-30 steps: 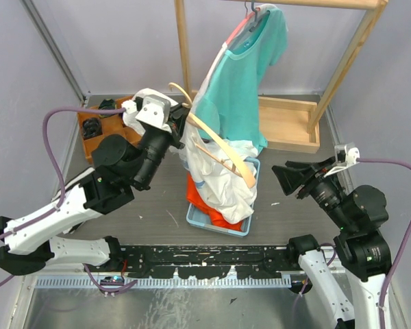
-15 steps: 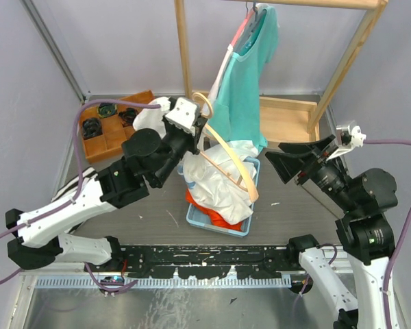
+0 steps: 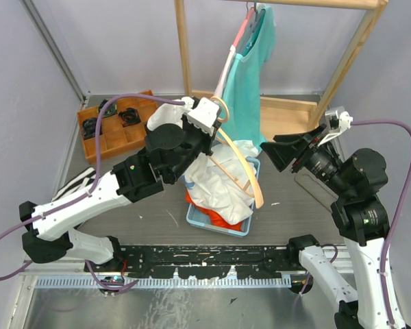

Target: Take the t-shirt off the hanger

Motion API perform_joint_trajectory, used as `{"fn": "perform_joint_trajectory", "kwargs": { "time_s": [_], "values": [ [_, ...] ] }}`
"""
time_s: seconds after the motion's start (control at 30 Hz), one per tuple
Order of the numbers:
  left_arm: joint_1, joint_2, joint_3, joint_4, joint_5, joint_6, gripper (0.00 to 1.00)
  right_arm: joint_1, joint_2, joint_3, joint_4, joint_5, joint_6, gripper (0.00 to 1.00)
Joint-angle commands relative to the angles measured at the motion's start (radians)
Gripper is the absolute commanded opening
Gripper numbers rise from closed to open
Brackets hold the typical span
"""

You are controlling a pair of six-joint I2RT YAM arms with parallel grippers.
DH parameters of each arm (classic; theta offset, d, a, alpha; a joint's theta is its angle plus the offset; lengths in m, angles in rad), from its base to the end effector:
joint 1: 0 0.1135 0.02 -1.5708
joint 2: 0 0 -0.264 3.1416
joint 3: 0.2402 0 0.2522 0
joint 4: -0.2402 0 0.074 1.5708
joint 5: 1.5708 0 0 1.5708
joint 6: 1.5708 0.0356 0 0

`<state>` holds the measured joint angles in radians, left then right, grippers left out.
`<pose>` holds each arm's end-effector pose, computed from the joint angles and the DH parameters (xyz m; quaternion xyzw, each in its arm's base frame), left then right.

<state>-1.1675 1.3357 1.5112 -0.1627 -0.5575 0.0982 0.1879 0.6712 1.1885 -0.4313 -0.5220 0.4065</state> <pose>0.1325 -0.2625 0.4734 0.2416 0.6604 -0.1823 0.6872 0.0959 0.0363 0.4600 -0.1178 0.6700 0.3753 0.6296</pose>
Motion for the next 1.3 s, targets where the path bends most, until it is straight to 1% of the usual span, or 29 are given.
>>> {"fn": "perform_joint_trajectory", "kwargs": {
  "time_s": [0.0, 0.13, 0.4, 0.63, 0.73, 0.83, 1.0, 1.2, 1.27],
  "values": [
    [0.002, -0.007, 0.046, 0.022, 0.013, -0.011, 0.0, -0.003, 0.03, 0.066, 0.037, 0.041, -0.033, 0.62],
    [0.002, 0.004, 0.059, 0.009, 0.01, -0.009, 0.0, -0.002, 0.052, 0.088, 0.055, 0.056, -0.027, 0.6],
    [0.002, -0.004, 0.047, 0.009, 0.017, -0.027, 0.0, -0.002, 0.126, 0.125, 0.09, 0.127, -0.032, 0.6],
    [0.0, -0.035, 0.03, 0.006, 0.019, -0.04, 0.0, 0.003, 0.3, 0.212, 0.097, 0.226, -0.043, 0.63],
    [0.0, -0.042, 0.026, 0.003, 0.014, -0.037, 0.0, 0.02, 0.356, 0.25, 0.081, 0.321, -0.065, 0.63],
    [0.0, -0.044, 0.026, -0.004, 0.01, -0.035, 0.0, 0.071, 0.403, 0.288, 0.048, 0.439, -0.109, 0.63],
    [0.0, -0.046, 0.023, -0.003, 0.007, -0.036, 0.0, 0.16, 0.451, 0.312, 0.028, 0.568, -0.157, 0.64],
    [-0.001, -0.051, 0.007, 0.002, -0.009, -0.03, 0.0, 0.311, 0.41, 0.282, -0.015, 0.749, -0.196, 0.64],
    [0.0, -0.057, -0.01, 0.013, -0.021, -0.025, 0.0, 0.36, 0.373, 0.262, -0.019, 0.777, -0.2, 0.64]
  ]
}}
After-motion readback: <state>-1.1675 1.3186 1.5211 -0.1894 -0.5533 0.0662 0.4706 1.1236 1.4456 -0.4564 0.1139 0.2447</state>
